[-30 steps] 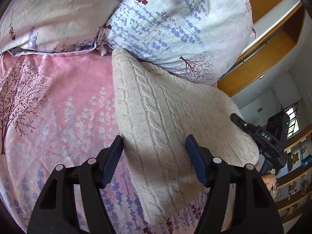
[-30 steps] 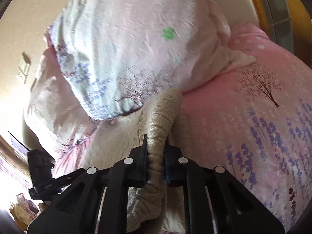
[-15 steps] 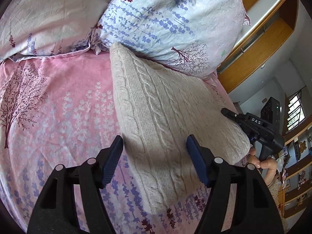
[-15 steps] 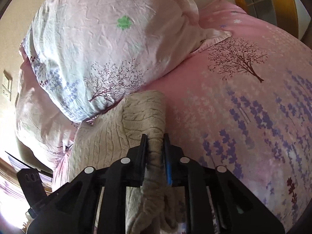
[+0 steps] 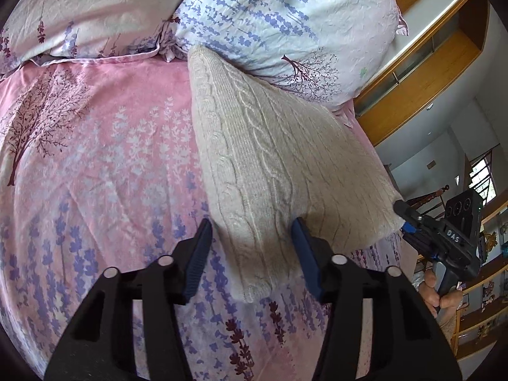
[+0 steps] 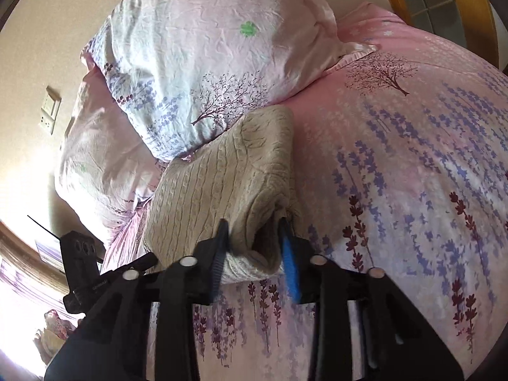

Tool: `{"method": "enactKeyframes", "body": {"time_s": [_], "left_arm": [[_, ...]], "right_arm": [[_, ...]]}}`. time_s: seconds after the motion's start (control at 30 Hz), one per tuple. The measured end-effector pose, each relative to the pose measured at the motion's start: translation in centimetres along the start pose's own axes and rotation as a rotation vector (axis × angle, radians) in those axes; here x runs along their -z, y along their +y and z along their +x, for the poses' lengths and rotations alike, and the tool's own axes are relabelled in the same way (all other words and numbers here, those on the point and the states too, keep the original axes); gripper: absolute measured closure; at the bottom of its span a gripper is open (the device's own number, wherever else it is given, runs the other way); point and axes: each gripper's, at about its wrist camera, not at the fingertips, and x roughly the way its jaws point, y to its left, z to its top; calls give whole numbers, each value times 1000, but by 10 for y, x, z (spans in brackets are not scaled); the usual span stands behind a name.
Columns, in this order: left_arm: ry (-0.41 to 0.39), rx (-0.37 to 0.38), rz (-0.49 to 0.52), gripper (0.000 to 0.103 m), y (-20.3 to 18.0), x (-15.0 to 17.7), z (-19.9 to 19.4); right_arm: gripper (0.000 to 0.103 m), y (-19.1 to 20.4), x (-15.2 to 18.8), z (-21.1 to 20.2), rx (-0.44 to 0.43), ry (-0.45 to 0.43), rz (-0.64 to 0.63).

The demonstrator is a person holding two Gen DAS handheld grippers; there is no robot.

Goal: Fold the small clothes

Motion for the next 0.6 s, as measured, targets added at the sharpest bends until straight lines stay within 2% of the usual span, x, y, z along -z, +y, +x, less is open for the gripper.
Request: {"method": "enactKeyframes", "body": {"time_s": [0.03,0.13,0.17,0.23,0.3,0.37,0.53,0.6], "left_arm": [[-1,-5,-6,62,1,0,0],[-8,16,-22,79,2,2,-5],[-11,21,-19,81,2,3,-7],[-15,5,7,82,-1,5,-8],[-18,-29,39,82,-5,7,-6],[-26,-80,83,78,-12,9,-4],[-53,-210,165,55,-24,13,-4],[-54,-222,166,52,-23,12,-5]], "right_arm": [[92,2,0,0,8,-6,-7],[94,11,-2,-18,17,-103,-39],[94,11,-2,-22,27,-119,-38],[94,1,-1,-18,59,-97,-17],[94,-14,5,-4,109,-39,23],[94,-23,13,4,116,-23,45],[93,-21,9,0,99,-10,47],[84,-22,5,-6,70,-11,63]]}}
